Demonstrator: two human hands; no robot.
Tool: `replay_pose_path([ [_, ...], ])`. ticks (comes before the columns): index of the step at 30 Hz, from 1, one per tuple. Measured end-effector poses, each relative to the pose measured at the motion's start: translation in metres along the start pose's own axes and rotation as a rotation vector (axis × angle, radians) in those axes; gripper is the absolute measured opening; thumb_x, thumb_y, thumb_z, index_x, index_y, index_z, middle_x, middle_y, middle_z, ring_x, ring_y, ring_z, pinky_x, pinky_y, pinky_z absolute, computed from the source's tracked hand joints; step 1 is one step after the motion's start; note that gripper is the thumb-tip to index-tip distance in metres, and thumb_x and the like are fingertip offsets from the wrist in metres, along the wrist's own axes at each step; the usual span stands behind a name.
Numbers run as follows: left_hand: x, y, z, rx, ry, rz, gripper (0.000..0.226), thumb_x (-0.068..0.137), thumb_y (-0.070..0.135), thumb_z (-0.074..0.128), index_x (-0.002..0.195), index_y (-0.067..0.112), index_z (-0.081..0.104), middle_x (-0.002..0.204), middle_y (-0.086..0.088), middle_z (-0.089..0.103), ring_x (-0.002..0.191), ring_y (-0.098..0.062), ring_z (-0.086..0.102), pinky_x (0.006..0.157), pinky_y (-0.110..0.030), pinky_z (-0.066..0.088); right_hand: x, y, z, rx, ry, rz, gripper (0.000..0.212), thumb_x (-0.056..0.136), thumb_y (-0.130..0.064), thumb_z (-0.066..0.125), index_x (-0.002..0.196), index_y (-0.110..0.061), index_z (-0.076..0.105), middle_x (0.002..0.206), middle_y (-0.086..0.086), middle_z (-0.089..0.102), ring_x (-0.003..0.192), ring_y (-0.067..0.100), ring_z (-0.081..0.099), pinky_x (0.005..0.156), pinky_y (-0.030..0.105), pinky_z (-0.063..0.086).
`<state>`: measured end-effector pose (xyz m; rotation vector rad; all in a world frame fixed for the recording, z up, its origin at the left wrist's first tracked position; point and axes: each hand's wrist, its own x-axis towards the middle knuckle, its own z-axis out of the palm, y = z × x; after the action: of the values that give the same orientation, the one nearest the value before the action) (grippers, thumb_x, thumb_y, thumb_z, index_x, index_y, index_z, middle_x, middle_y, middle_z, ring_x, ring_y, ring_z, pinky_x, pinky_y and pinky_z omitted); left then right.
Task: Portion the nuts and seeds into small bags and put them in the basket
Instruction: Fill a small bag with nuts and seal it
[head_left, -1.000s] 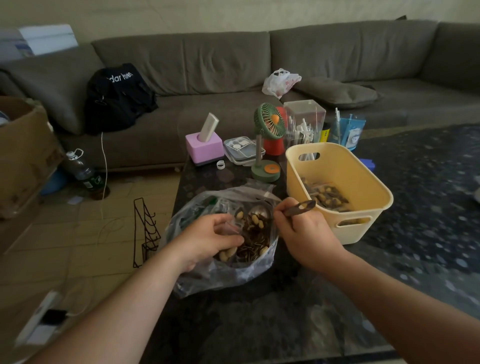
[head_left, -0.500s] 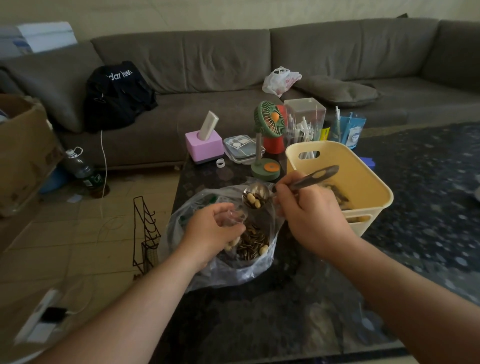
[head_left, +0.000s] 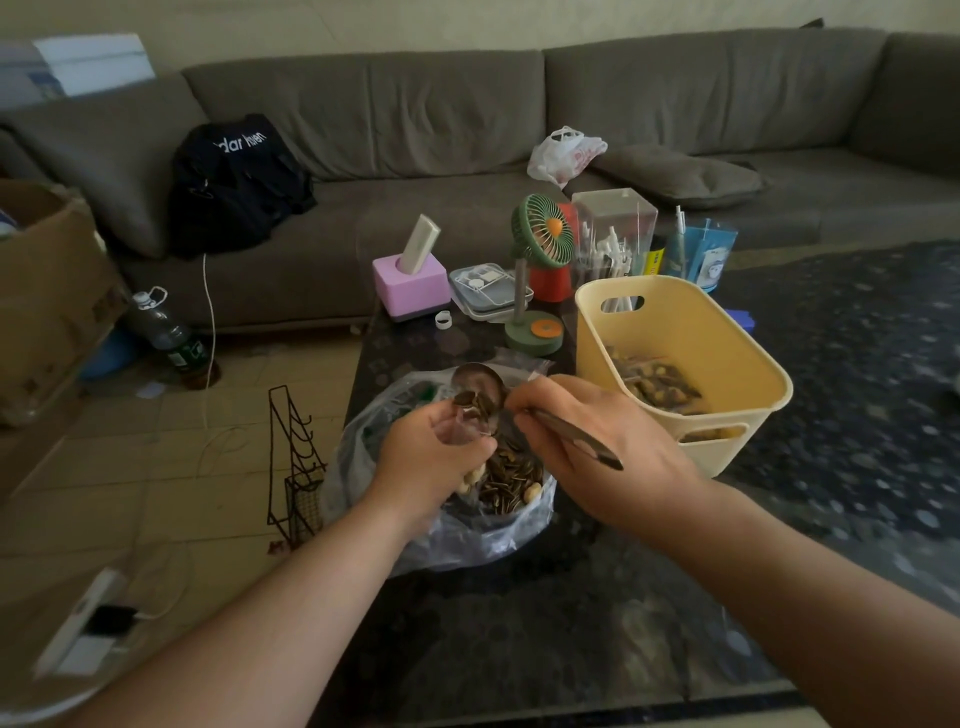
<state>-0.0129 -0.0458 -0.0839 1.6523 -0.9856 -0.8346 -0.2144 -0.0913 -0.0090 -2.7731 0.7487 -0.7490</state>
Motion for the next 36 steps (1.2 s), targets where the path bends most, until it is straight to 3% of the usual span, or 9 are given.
replay_pose_path([
  [6, -0.001, 0.0, -0.001, -0.014, 0.012, 0.001, 0.034, 0.087, 0.009, 0.084, 0.113, 0.029, 0.078, 0.102, 0.013, 0.082, 0.096, -0.003, 0.076, 0.086, -0.031, 0.061, -0.002, 0.001, 0.003, -0.039, 0.035, -0.043, 0.02, 0.107, -0.026, 0.052, 0.12, -0.017, 0.064, 0.101, 0.001, 0.067, 0.076, 0.018, 0.062, 0.06, 0.024, 0.038],
  [10, 0.0, -0.002, -0.004, -0.031, 0.042, -0.014, 0.034, 0.088, 0.007, 0.082, 0.115, 0.028, 0.077, 0.095, 0.007, 0.082, 0.085, -0.01, 0.077, 0.069, -0.028, 0.062, -0.004, 0.006, 0.002, -0.001, 0.053, -0.019, 0.028, 0.107, -0.038, 0.043, 0.121, -0.022, 0.062, 0.105, -0.005, 0.065, 0.082, 0.012, 0.059, 0.058, 0.019, 0.036],
  [12, 0.001, 0.0, -0.004, -0.065, 0.054, -0.024, 0.035, 0.089, 0.004, 0.081, 0.116, 0.027, 0.076, 0.093, 0.004, 0.082, 0.078, -0.01, 0.075, 0.066, -0.028, 0.061, -0.004, 0.01, 0.001, 0.042, 0.059, 0.008, 0.028, 0.106, -0.042, 0.04, 0.122, -0.027, 0.059, 0.109, -0.007, 0.064, 0.086, 0.014, 0.062, 0.062, 0.027, 0.047],
  [15, 0.005, 0.0, -0.006, -0.095, 0.071, -0.041, 0.039, 0.088, 0.003, 0.082, 0.12, 0.025, 0.077, 0.101, 0.009, 0.082, 0.094, -0.005, 0.077, 0.082, -0.026, 0.06, -0.003, 0.018, 0.0, 0.118, 0.013, 0.044, 0.024, 0.105, -0.041, 0.038, 0.12, -0.036, 0.055, 0.113, -0.012, 0.062, 0.094, 0.014, 0.063, 0.073, 0.044, 0.056],
  [22, 0.007, 0.006, -0.013, -0.105, 0.087, -0.088, 0.035, 0.091, 0.007, 0.08, 0.114, 0.033, 0.073, 0.095, 0.012, 0.082, 0.089, 0.001, 0.075, 0.078, -0.022, 0.059, -0.006, 0.023, 0.004, 0.158, 0.02, 0.112, 0.016, 0.108, -0.031, 0.047, 0.119, -0.035, 0.058, 0.113, -0.019, 0.058, 0.097, 0.01, 0.06, 0.078, 0.037, 0.055],
  [25, 0.009, 0.016, -0.026, -0.09, 0.103, -0.244, 0.022, 0.095, 0.014, 0.077, 0.113, 0.027, 0.076, 0.104, -0.001, 0.079, 0.095, -0.019, 0.073, 0.082, -0.041, 0.064, -0.008, 0.022, 0.006, 0.128, -0.103, 0.193, 0.014, 0.109, -0.033, 0.046, 0.114, -0.03, 0.059, 0.107, -0.014, 0.059, 0.091, 0.01, 0.057, 0.078, 0.032, 0.049],
  [27, 0.008, 0.023, -0.037, -0.054, 0.097, -0.28, 0.016, 0.097, 0.017, 0.075, 0.108, 0.029, 0.076, 0.106, -0.004, 0.074, 0.1, -0.027, 0.069, 0.08, -0.045, 0.062, -0.008, 0.023, 0.007, 0.056, -0.159, 0.211, 0.014, 0.109, -0.033, 0.043, 0.107, -0.028, 0.056, 0.098, -0.009, 0.058, 0.086, 0.013, 0.055, 0.076, 0.035, 0.049],
  [30, 0.006, 0.022, -0.047, 0.06, 0.074, -0.233, 0.02, 0.097, 0.02, 0.076, 0.113, 0.033, 0.075, 0.106, 0.0, 0.074, 0.1, -0.023, 0.069, 0.079, -0.044, 0.063, -0.007, 0.027, 0.008, -0.002, -0.188, 0.257, 0.013, 0.109, -0.033, 0.041, 0.097, -0.032, 0.047, 0.084, -0.013, 0.049, 0.078, 0.015, 0.052, 0.07, 0.034, 0.042],
  [36, -0.003, 0.021, -0.033, 0.131, -0.075, -0.165, 0.04, 0.09, 0.024, 0.085, 0.128, 0.026, 0.074, 0.11, 0.009, 0.079, 0.106, -0.009, 0.072, 0.104, -0.038, 0.056, -0.002, 0.025, 0.003, -0.038, -0.203, 0.294, 0.013, 0.11, -0.036, 0.039, 0.098, -0.033, 0.044, 0.091, -0.008, 0.055, 0.081, 0.017, 0.057, 0.074, 0.042, 0.054],
])
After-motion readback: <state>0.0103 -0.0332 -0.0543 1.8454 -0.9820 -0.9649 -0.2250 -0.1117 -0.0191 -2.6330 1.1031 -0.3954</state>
